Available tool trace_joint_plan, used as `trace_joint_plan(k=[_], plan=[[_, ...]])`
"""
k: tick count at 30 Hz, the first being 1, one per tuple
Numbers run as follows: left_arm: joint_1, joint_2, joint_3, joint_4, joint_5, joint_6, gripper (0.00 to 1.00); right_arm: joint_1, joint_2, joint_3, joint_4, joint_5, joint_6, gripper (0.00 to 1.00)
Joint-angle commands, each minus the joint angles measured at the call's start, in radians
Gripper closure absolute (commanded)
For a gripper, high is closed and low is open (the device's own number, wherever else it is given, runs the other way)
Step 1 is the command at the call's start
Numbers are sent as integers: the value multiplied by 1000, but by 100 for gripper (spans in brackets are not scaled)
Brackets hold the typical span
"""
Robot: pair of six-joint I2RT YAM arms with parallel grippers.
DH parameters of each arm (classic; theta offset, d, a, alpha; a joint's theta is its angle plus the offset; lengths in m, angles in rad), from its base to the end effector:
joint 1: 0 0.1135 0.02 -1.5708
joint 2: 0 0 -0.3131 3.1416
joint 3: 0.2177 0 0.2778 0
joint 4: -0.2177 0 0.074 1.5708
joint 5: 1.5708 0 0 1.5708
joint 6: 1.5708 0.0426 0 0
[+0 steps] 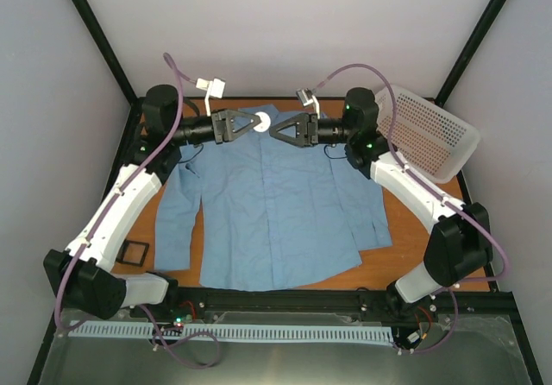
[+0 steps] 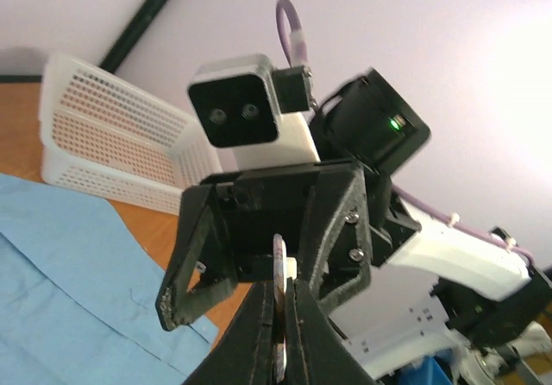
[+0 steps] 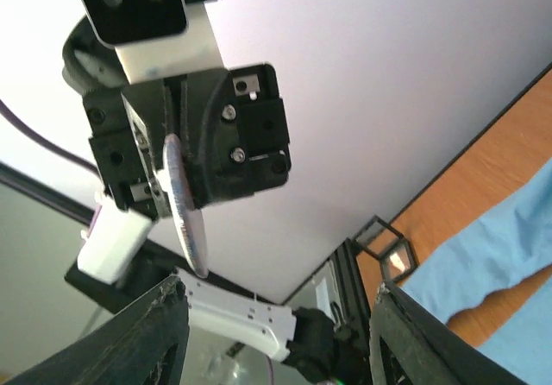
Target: Pin the brooch onto the clothing
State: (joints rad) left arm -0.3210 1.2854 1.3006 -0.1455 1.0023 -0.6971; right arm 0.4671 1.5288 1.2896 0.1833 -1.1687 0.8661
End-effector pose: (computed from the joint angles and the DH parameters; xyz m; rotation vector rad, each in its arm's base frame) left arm 0.2717 -0.1282 0.4655 0.4921 1.8495 -1.5628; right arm 0.3173 0.2039 0.4153 -0.7018 1.8679 1.8685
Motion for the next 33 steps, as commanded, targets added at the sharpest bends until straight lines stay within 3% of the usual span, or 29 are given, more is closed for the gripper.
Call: trace_joint_plan(k=[1,8,17,20,23,25,27,30,33], plan=[[-5,-34,-16,73,-110,-41,99,31,15,-29,341,115,303,44],[-6,-54,-24,75,-139,-42,99,40,47,-20,389,124,353,51],[-6,-60,-40,108,-120,-68,99,50,72,7,440,147,384,73],[-6,-59,-48,119,-105,-75,99,54,80,9,483,147,399,85],[-6,-55,-47,128,-96,-83,99,57,87,11,516,144,413,87],[-6,-55,-45,130,-96,-86,99,60,92,10,551,137,427,96],[-6,-57,-42,126,-91,-88,99,60,88,-5,572,144,432,97],[5,-69,-40,90,-88,-87,68,57,71,-18,556,154,405,97],[32,-117,-73,95,-95,-99,51,52,67,-24,556,140,403,97]])
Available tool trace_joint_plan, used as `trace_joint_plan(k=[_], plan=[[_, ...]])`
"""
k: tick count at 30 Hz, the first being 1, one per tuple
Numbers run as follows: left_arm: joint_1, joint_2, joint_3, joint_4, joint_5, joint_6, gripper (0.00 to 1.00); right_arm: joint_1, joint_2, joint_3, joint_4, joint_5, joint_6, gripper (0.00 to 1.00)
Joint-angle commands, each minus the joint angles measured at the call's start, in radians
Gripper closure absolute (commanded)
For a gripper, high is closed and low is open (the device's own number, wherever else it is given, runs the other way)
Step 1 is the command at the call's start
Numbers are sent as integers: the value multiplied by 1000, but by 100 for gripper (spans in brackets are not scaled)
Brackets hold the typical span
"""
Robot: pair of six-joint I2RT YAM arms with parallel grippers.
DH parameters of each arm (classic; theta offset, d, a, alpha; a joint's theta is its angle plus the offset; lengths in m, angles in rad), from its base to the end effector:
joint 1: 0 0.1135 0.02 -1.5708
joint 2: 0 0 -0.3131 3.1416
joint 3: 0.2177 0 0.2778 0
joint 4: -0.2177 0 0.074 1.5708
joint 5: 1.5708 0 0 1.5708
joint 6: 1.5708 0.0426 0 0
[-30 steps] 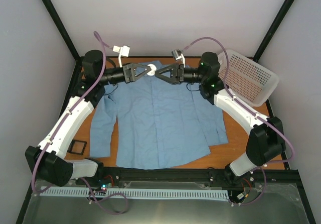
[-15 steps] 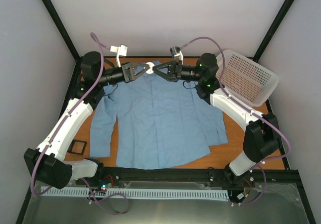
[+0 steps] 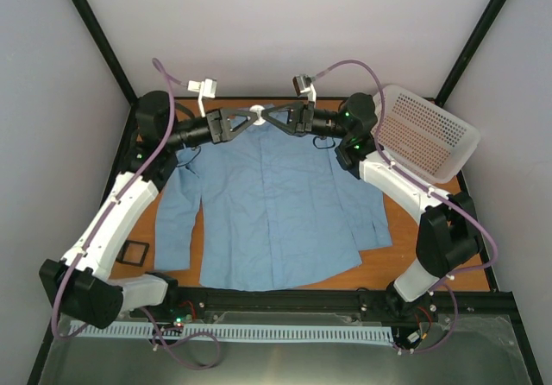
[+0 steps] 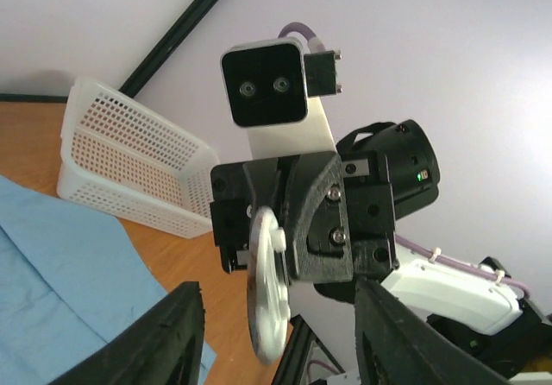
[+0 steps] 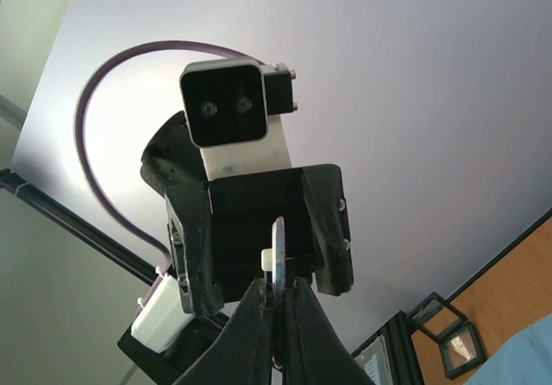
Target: Pin the brooch onto the clothing
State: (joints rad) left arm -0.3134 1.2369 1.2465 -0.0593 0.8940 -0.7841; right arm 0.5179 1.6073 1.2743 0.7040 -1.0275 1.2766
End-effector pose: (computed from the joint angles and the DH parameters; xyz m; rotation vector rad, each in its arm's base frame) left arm 0.2643 -0.1206 0.4669 0.3531 1.8107 -1.5195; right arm 0.3268 0.2282 0.4292 -0.5353 1.6685 2.0203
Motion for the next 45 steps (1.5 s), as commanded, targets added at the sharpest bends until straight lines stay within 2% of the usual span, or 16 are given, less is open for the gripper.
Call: trace_joint_plan(k=[1,5,9,15,22,31,33,34,37,38,42,45], plan=[[33,-81,-37,21,17,-19,48,-1,-11,-13,42,-6,-4,97],[46,-74,-49,17,62,-29,51,-1,1,0,52,-44,5,97],[46,-45,-31,19,93,-27,66,0,12,7,74,-65,21,97],[46,-21,-7,20,102,-18,77,2,13,5,100,-81,41,97],[48,-24,2,23,97,-16,76,2,11,6,100,-92,38,97],[48,-23,4,21,102,-16,99,4,16,14,100,-104,41,97],[48,-25,7,16,97,-5,99,4,15,20,88,-100,38,97],[48,-28,13,8,88,5,99,3,13,25,59,-96,28,92],[46,-35,37,-45,17,62,99,5,12,33,-26,-93,-6,63],[46,-39,39,-47,0,77,99,5,14,32,-16,-95,0,57],[27,-43,37,-53,-57,130,99,15,50,35,89,-101,78,54],[19,-38,36,-57,-57,138,99,17,74,33,184,-83,148,61]])
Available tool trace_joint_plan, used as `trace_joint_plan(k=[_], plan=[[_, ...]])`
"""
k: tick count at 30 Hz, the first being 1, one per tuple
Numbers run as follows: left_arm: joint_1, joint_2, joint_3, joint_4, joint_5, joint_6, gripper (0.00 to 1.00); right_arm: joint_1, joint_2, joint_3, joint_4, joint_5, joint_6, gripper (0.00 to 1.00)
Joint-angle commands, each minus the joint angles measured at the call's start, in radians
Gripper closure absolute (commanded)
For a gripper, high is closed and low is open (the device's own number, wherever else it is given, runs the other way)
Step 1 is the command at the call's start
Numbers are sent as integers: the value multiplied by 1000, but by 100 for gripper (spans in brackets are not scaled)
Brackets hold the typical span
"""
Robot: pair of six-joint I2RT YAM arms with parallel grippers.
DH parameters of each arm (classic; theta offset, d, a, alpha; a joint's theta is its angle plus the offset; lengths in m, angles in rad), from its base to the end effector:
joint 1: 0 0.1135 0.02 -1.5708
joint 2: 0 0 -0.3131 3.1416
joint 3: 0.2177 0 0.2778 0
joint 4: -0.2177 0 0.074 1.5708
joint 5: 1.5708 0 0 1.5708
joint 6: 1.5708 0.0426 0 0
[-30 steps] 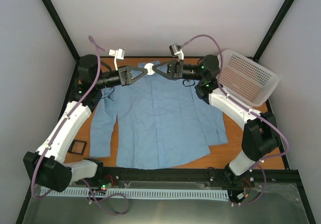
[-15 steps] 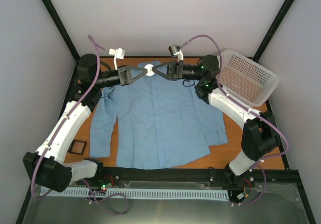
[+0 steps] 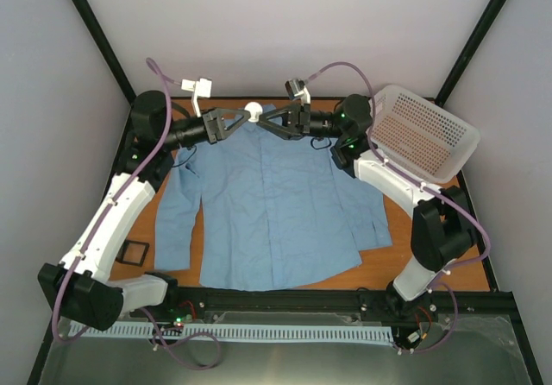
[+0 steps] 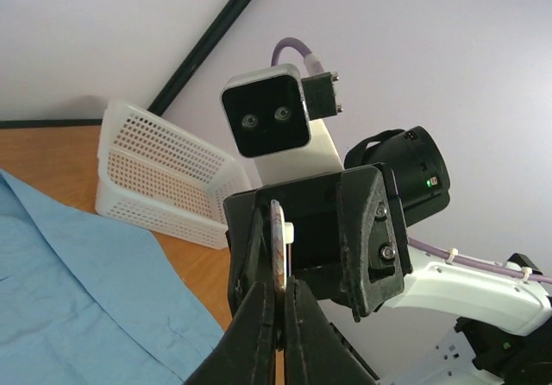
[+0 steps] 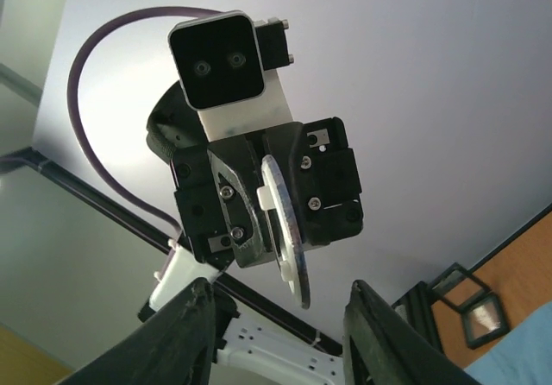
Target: Pin the brooch onto the clothing
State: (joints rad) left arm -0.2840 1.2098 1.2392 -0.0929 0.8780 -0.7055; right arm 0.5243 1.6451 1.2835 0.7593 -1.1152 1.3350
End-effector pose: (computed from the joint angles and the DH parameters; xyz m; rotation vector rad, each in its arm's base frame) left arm 0.2594 -0.1099 0.4679 0.3706 1.7884 -1.4354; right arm 0.3303 0.2352 0.4218 -0.6184 1.7033 2.0863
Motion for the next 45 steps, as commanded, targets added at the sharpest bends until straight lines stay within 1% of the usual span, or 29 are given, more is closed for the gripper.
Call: trace_joint_plan(k=[1,4,8,10,11,12,13,16,21,25,29,32,39,45], plan=[[-12,-14,40,-19,-43,58,99,13,44,30,142,5,103,65],[-16,-25,32,-18,-53,64,99,13,61,44,160,7,119,68],[-18,-36,24,-21,-57,78,99,14,71,44,169,13,127,80],[-18,-36,25,-34,-60,90,99,14,80,41,209,18,156,79],[-18,-36,26,-39,-60,95,99,14,84,41,223,22,171,77],[-17,-37,26,-42,-62,99,99,14,88,43,230,24,178,72],[-17,-39,25,-43,-63,102,99,14,89,43,235,26,184,70],[-18,-36,30,-51,-66,113,99,13,94,49,241,24,185,68],[-20,-33,37,-51,-59,120,99,16,103,50,216,24,175,72],[-23,-29,46,-59,-60,133,99,20,110,63,199,19,167,73],[-26,-32,57,-62,-65,149,99,20,114,66,195,17,167,75],[-29,-35,59,-62,-72,156,99,20,115,65,196,18,169,78],[-40,-36,70,-62,-71,178,99,23,124,69,175,17,168,81],[-50,-42,81,-62,-70,212,99,24,118,78,67,15,109,82]])
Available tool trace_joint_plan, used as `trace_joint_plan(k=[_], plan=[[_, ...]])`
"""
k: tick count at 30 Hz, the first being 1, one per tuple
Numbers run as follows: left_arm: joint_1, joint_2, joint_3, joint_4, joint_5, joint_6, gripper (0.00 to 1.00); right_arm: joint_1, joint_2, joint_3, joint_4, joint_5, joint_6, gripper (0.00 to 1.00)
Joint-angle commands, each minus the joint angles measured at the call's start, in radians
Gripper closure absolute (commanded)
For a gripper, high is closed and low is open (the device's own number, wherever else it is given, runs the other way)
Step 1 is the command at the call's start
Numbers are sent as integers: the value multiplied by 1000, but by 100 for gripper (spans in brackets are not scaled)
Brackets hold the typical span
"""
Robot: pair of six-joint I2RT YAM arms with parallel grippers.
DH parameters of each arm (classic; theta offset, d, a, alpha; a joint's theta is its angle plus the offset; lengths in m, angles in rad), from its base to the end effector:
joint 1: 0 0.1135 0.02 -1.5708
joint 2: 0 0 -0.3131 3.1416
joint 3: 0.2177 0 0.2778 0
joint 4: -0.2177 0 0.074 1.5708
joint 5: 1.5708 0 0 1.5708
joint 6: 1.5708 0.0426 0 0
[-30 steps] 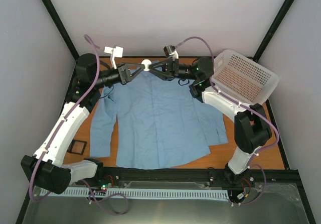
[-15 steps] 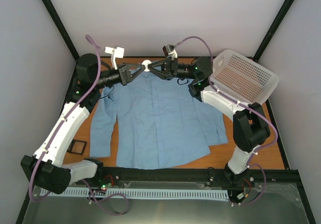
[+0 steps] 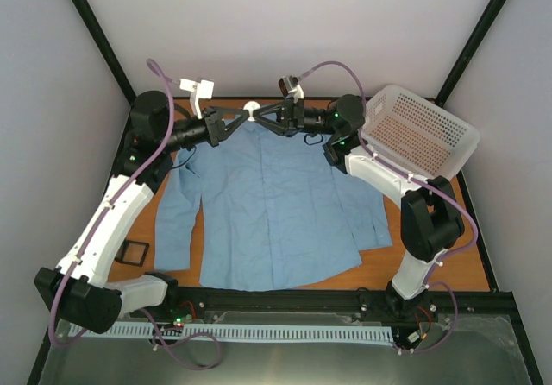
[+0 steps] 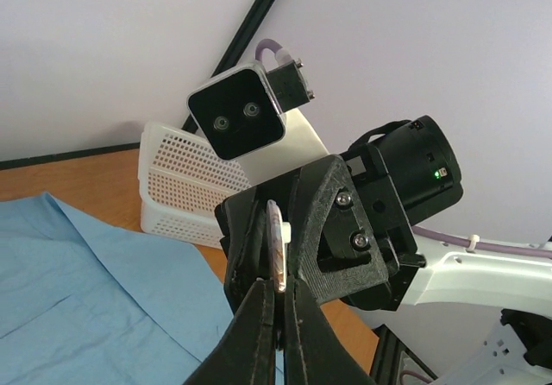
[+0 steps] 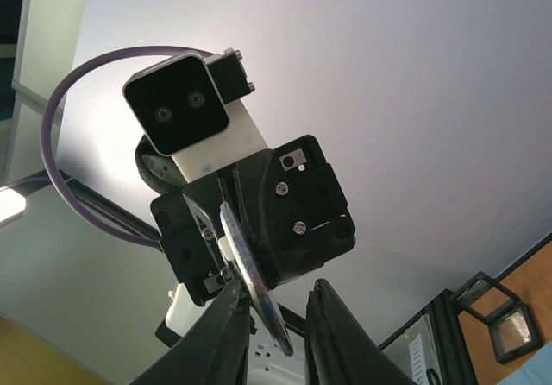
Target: Pin the brooch onto the clothing
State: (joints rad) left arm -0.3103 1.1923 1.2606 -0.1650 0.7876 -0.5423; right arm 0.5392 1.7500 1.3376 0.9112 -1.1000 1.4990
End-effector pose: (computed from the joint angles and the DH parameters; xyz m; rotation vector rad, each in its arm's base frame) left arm 0.2521 -0.1125 0.4728 0.4382 1.7550 -1.2756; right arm 0.3498 0.2535 0.4125 -0.5656 1.6991 2.1870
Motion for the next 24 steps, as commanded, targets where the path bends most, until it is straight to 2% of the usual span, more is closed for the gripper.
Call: trace_joint_plan(k=[1,6,12,16,19,24], plan=[[-24,-26,61,10,20,49,99,10,11,25,-99,-1,-64,84],[-25,-28,61,18,27,56,99,11,16,31,-145,0,-87,86],[-29,-25,80,-33,43,116,99,13,19,73,-278,-4,-134,83],[-29,-21,100,-74,36,157,99,13,24,72,-259,-5,-108,82],[-29,-30,86,-61,29,148,99,12,23,66,-248,-4,-101,75],[-28,-40,67,-45,35,147,99,13,25,71,-259,-12,-88,75]])
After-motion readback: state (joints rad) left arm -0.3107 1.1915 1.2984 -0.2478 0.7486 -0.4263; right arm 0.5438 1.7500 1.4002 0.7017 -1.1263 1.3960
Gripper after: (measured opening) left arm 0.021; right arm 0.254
